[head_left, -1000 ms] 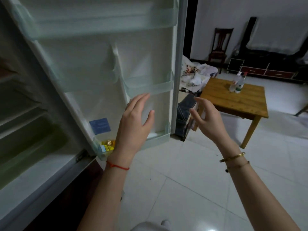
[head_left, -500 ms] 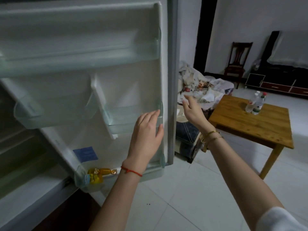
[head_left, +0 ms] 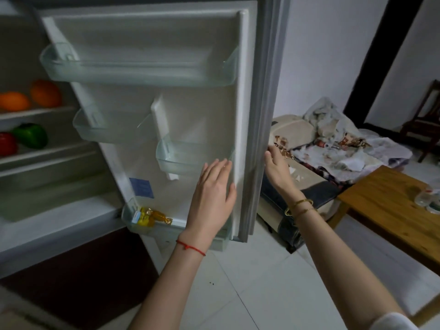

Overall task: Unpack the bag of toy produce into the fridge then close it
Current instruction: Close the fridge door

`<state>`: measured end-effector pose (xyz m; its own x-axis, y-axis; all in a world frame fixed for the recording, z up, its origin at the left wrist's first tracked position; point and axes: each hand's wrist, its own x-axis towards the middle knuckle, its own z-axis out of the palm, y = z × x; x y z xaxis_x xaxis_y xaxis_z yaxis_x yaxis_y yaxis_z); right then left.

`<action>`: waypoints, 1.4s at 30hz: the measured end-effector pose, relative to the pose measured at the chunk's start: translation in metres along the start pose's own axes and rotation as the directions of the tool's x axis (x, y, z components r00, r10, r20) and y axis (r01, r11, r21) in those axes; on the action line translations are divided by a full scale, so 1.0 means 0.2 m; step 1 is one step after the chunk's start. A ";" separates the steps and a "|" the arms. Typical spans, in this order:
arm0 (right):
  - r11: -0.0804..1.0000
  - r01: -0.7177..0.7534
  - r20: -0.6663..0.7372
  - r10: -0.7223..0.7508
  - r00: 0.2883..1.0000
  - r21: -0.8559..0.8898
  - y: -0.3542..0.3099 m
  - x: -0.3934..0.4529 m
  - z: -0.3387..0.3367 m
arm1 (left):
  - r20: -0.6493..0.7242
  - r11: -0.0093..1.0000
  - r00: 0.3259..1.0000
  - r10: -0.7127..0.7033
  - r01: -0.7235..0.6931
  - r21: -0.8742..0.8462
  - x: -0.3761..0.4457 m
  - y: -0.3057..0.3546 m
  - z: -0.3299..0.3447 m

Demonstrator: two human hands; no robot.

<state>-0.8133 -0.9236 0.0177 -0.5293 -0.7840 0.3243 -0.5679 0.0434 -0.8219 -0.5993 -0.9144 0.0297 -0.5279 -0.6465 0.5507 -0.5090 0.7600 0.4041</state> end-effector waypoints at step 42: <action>0.623 0.656 0.259 -0.779 0.571 0.426 -0.98 -1.34 0.90 | -0.572 0.901 0.749 -0.335 0.432 0.037 -1.36 -0.19 -0.86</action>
<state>-0.4473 -0.8338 0.0074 0.3031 -0.6423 0.7039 -0.4329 -0.7509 -0.4988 -0.3198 -0.7566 -0.0104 0.1641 -0.7005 0.6945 -0.7122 0.4031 0.5748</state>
